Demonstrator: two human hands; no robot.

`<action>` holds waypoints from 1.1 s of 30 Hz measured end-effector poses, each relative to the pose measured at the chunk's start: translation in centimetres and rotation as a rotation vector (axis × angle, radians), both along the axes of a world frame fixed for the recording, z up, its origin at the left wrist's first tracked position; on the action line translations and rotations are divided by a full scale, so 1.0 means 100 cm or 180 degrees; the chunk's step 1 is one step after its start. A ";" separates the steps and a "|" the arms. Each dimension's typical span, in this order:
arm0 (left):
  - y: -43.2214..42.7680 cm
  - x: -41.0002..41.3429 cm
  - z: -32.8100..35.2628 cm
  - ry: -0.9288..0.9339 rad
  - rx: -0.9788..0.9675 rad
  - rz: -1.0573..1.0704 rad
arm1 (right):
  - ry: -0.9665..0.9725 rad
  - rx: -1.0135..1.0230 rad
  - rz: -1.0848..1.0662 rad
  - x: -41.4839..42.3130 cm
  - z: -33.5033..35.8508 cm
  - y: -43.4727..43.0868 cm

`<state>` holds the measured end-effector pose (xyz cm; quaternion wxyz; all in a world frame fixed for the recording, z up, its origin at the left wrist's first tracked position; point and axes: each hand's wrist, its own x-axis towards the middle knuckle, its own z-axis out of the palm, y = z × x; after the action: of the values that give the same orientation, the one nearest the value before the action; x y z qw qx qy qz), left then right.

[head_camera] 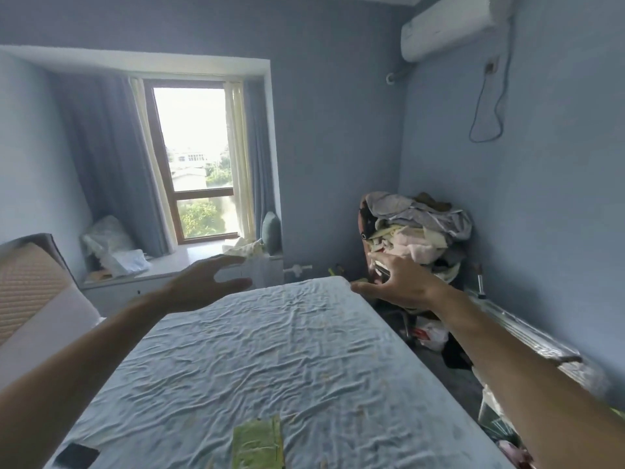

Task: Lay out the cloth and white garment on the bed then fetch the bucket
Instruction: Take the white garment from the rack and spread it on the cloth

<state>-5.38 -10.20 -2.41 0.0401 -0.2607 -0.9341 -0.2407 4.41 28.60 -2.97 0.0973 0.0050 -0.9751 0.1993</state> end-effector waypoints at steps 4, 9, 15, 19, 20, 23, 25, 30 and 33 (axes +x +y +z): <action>0.092 0.004 -0.005 0.0040 0.0163 -0.0321 | 0.0022 -0.0030 -0.0262 0.042 -0.001 0.067; 0.244 0.023 -0.024 -0.0160 0.0333 -0.0837 | -0.0031 -0.0101 -0.0797 0.114 -0.008 0.188; 0.397 0.061 -0.044 -0.0089 0.0226 -0.1282 | -0.0106 -0.0100 -0.1320 0.191 -0.013 0.306; 0.482 0.075 -0.048 -0.0195 0.0253 -0.1636 | -0.0101 -0.0158 -0.1622 0.237 -0.025 0.363; 0.501 0.077 -0.049 -0.0284 0.0224 -0.1707 | -0.0111 -0.0171 -0.1682 0.247 -0.030 0.375; 0.560 0.086 -0.050 -0.0249 0.0222 -0.1968 | -0.0169 -0.0231 -0.1885 0.274 -0.045 0.412; 0.595 0.092 -0.054 -0.0222 0.0157 -0.2086 | -0.0222 -0.0306 -0.2039 0.287 -0.055 0.435; 0.676 0.089 -0.072 -0.0172 -0.0021 -0.2337 | -0.0320 -0.0532 -0.2301 0.300 -0.079 0.486; 0.722 0.075 -0.083 -0.0221 -0.0078 -0.2459 | -0.0320 -0.0627 -0.2383 0.292 -0.091 0.517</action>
<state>2.09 61.97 -10.74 -0.0883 -0.5854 -0.7707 -0.2356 33.59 80.29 -12.03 0.1154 -0.3703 -0.8892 0.2426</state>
